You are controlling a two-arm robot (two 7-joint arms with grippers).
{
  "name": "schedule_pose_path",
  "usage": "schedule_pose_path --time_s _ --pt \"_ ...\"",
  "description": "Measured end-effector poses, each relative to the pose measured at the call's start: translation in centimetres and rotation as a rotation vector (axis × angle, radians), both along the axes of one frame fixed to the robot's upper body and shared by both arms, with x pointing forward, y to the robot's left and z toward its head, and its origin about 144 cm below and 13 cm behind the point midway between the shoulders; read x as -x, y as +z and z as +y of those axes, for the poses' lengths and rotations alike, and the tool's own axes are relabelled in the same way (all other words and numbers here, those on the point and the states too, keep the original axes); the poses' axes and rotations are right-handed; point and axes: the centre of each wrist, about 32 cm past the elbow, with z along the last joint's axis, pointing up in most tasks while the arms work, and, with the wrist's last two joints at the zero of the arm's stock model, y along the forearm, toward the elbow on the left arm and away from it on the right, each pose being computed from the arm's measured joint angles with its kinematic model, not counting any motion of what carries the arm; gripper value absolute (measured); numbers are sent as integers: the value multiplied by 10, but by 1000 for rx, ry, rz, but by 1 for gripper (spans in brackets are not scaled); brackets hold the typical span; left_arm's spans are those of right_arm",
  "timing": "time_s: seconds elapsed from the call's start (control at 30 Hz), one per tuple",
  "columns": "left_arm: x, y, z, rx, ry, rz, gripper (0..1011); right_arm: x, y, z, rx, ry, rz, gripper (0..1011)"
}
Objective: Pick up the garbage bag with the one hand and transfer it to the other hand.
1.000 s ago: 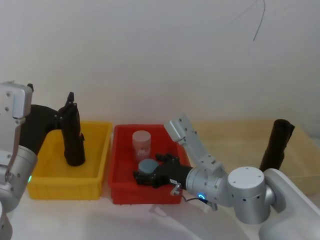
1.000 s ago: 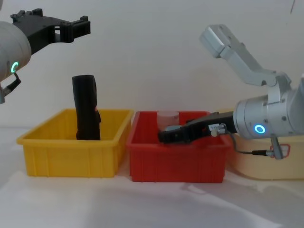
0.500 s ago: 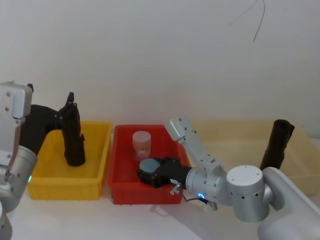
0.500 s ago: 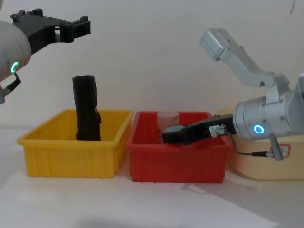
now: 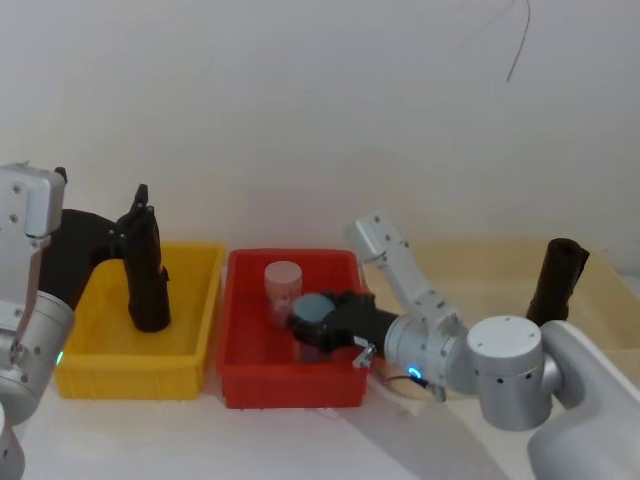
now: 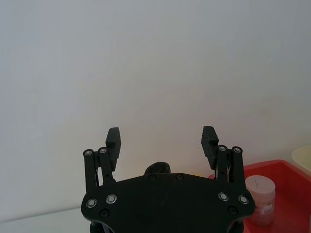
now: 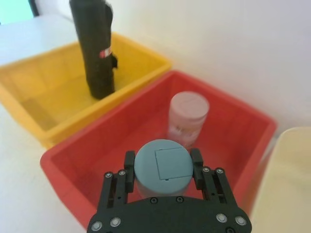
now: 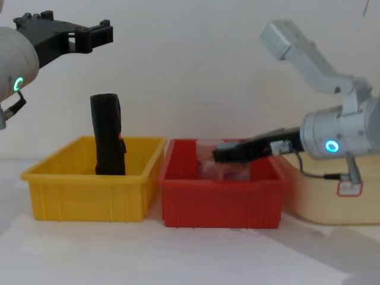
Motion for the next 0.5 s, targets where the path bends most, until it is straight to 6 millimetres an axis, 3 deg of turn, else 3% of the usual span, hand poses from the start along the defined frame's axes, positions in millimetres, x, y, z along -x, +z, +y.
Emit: schedule_pose_path --time_s 0.5 --pt "0 0 0 0 0 0 1001 2 46 -36 -51 -108 -184 663"
